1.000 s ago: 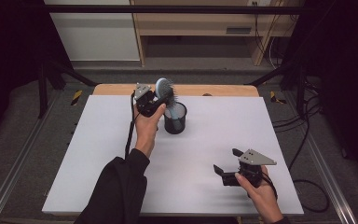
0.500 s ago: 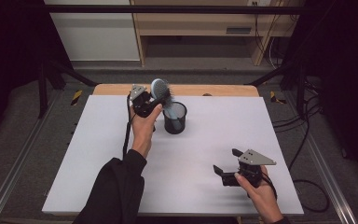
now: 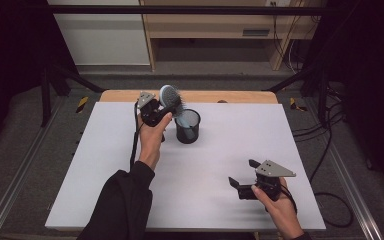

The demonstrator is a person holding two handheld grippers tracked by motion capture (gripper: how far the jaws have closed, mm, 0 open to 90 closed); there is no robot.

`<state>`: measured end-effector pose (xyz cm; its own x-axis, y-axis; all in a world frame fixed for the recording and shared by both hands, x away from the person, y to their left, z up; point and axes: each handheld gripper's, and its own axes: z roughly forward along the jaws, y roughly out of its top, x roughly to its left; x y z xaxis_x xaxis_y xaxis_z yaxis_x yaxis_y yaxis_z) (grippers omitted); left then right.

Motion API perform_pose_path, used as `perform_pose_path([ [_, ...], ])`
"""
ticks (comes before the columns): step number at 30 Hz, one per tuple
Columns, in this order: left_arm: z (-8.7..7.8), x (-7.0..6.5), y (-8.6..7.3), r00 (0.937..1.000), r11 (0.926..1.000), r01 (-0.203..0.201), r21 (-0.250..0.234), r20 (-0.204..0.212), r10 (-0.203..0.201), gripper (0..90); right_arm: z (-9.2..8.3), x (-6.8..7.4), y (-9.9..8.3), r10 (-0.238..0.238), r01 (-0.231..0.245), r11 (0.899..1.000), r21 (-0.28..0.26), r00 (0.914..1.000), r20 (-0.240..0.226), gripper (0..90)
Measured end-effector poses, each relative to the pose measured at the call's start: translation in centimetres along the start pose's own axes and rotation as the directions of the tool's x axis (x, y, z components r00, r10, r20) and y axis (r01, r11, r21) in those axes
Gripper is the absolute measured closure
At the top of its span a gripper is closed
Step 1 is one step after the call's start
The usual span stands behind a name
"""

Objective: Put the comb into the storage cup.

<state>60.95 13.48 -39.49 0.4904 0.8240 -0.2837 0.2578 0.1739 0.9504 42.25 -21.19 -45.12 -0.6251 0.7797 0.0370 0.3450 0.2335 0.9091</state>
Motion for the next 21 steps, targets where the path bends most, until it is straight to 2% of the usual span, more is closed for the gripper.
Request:
perform_pose_path([
  [21, -0.17, 0.69, -0.42, 0.9995, 0.9994, 0.032, 0.010, -0.003, -0.032, 34.6, 0.05, 0.10, -0.01, -0.002, 0.002, 1.000, 0.004, 1.0000, -0.005, 5.0],
])
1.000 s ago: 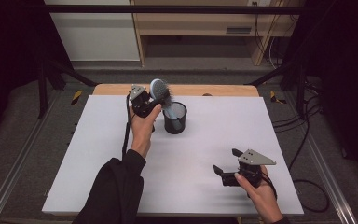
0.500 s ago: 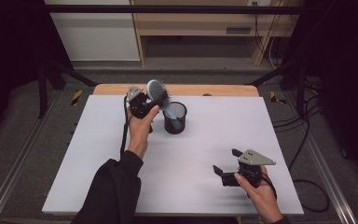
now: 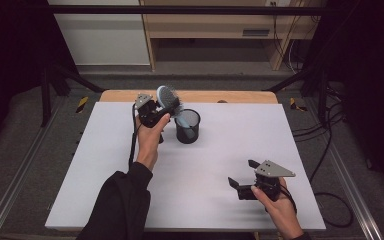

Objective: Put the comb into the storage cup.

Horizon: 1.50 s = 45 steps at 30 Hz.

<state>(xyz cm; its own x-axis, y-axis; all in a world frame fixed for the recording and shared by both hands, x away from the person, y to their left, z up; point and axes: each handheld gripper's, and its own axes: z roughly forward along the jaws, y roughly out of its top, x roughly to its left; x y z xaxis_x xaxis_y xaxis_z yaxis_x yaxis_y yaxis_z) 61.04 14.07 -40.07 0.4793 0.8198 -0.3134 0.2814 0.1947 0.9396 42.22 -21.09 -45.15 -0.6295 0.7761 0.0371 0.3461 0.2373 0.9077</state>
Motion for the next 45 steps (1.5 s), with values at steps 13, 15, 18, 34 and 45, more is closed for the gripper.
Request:
perform_pose_path([
  [13, 0.0, 0.0, -0.2, 1.0000, 1.0000, -0.004, 0.005, 0.007, 0.004, 26.2, 0.0, 0.1, 0.0, -0.002, 0.002, 1.000, 0.002, 1.0000, -0.009, 5.0],
  [15, -0.1, -0.1, -0.1, 0.9999, 1.0000, -0.008, 0.004, 0.008, 0.008, 25.2, 0.0, 0.1, 0.0, -0.002, 0.002, 1.000, 0.002, 1.0000, -0.009, 5.0],
  [18, -0.1, -0.2, -0.1, 0.9999, 0.9999, -0.016, 0.004, -0.002, 0.016, 21.5, 0.0, 0.1, 0.0, -0.002, 0.002, 1.000, 0.002, 1.0000, -0.009, 5.0],
  [34, 0.0, -0.9, -0.2, 0.9991, 0.9991, -0.043, -0.006, -0.001, 0.043, 5.4, 0.1, 0.2, 0.0, -0.003, 0.003, 1.000, 0.004, 0.9999, -0.011, 5.0],
  [45, -0.3, -1.1, -0.2, 0.9979, 0.9978, -0.065, -0.014, 0.004, 0.065, 3.4, 0.1, 0.2, 0.0, -0.005, 0.005, 1.000, 0.005, 0.9999, -0.012, 5.0],
])
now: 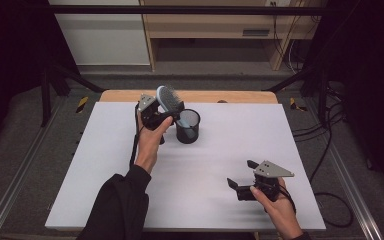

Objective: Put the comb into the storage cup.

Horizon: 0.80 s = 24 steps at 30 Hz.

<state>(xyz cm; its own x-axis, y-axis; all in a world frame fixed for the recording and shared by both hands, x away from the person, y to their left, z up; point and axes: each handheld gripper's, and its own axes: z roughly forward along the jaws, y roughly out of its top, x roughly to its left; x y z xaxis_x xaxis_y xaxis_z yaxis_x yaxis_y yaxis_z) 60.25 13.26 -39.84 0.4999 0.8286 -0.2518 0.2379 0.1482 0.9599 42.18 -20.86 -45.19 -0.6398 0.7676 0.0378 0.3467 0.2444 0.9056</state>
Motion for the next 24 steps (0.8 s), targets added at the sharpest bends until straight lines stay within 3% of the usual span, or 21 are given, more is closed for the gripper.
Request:
perform_pose_path([
  [24, -3.1, -0.6, -0.8, 0.9998, 0.9996, -0.019, 0.022, 0.006, 0.019, 3.6, 0.5, 0.0, -0.3, 0.011, -0.011, 1.000, 0.012, 0.9999, -0.001, 4.8],
])
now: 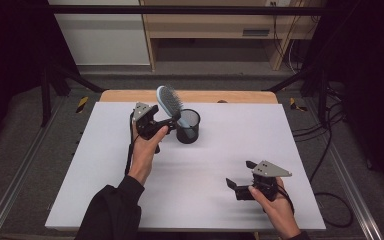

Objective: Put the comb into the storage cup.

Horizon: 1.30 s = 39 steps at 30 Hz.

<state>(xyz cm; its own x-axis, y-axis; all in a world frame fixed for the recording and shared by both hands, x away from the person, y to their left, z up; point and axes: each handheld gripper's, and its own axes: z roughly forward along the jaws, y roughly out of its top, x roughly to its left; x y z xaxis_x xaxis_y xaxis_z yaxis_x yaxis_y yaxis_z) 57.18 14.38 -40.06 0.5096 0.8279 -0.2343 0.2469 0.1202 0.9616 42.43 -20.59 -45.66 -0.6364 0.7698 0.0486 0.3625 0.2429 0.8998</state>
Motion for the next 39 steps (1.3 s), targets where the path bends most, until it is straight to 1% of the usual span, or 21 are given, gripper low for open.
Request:
perform_pose_path([
  [6, -0.6, -0.4, 0.2, 0.9998, 0.9999, -0.017, -0.002, 0.008, 0.017, 3.5, 0.2, 0.0, -0.1, 0.002, -0.002, 1.000, 0.003, 1.0000, -0.002, 4.8],
  [8, -0.8, -0.6, 0.1, 0.9995, 0.9996, -0.030, 0.003, 0.007, 0.030, 3.5, 0.2, 0.1, -0.1, -0.002, 0.002, 1.000, 0.004, 1.0000, -0.004, 4.8],
  [9, -1.1, -0.8, 0.1, 0.9990, 0.9990, -0.044, 0.005, 0.009, 0.044, 3.5, 0.2, 0.1, -0.1, -0.003, 0.003, 1.000, 0.004, 1.0000, -0.004, 4.8],
  [15, -1.7, -1.1, -0.2, 0.9981, 0.9983, -0.058, 0.004, 0.018, 0.058, 3.1, -0.1, 0.2, 0.1, -0.013, 0.013, 1.000, -0.005, 0.9999, -0.001, 4.8],
  [18, -2.2, -1.3, -0.3, 0.9978, 0.9981, -0.062, 0.007, 0.024, 0.061, 3.1, -0.2, 0.3, 0.2, -0.015, 0.015, 1.000, -0.004, 0.9999, 0.002, 4.7],
  [19, -2.6, -1.4, -0.3, 0.9972, 0.9975, -0.070, 0.007, 0.026, 0.070, 3.1, -0.1, 0.4, 0.2, -0.015, 0.015, 1.000, -0.005, 0.9999, 0.004, 4.7],
  [20, -2.6, -1.4, -0.3, 0.9972, 0.9975, -0.070, 0.007, 0.026, 0.070, 3.0, -0.1, 0.4, 0.2, -0.015, 0.015, 1.000, -0.005, 0.9999, 0.004, 4.7],
  [22, -3.3, -1.4, 0.0, 0.9964, 0.9968, -0.081, 0.000, 0.027, 0.081, 3.0, 0.0, 0.4, 0.2, -0.017, 0.017, 1.000, -0.004, 0.9998, 0.009, 4.7],
  [24, -3.6, -1.3, 0.2, 0.9966, 0.9969, -0.078, -0.002, 0.027, 0.078, 2.8, 0.1, 0.4, 0.2, -0.019, 0.019, 1.000, -0.001, 0.9998, 0.009, 4.8],
  [26, -4.2, -1.1, 0.5, 0.9964, 0.9968, -0.080, -0.007, 0.027, 0.080, 2.7, 0.0, 0.3, 0.1, -0.014, 0.014, 1.000, 0.000, 0.9998, 0.010, 4.7],
  [27, -4.2, -1.1, 0.5, 0.9964, 0.9968, -0.080, -0.007, 0.027, 0.080, 2.7, 0.0, 0.3, 0.1, -0.014, 0.014, 1.000, 0.000, 0.9998, 0.010, 4.7],
  [30, -5.1, -0.6, 0.9, 0.9961, 0.9963, -0.086, 0.001, 0.023, 0.086, 2.6, -0.1, 0.2, 0.1, -0.013, 0.014, 1.000, -0.006, 0.9998, 0.015, 4.7],
  [32, -5.3, -0.5, 1.0, 0.9959, 0.9961, -0.088, -0.001, 0.021, 0.088, 2.6, -0.1, 0.3, 0.2, -0.013, 0.013, 1.000, -0.006, 0.9998, 0.015, 4.7],
  [35, -5.8, -0.3, 1.2, 0.9944, 0.9945, -0.105, 0.007, 0.016, 0.105, 2.6, 0.0, 0.3, 0.2, -0.016, 0.016, 1.000, -0.004, 0.9998, 0.013, 4.7],
  [39, -6.4, -0.2, 1.5, 0.9945, 0.9946, -0.103, 0.004, 0.019, 0.103, 2.6, -0.1, 0.3, 0.1, -0.018, 0.018, 1.000, -0.004, 0.9997, 0.017, 4.7],
])
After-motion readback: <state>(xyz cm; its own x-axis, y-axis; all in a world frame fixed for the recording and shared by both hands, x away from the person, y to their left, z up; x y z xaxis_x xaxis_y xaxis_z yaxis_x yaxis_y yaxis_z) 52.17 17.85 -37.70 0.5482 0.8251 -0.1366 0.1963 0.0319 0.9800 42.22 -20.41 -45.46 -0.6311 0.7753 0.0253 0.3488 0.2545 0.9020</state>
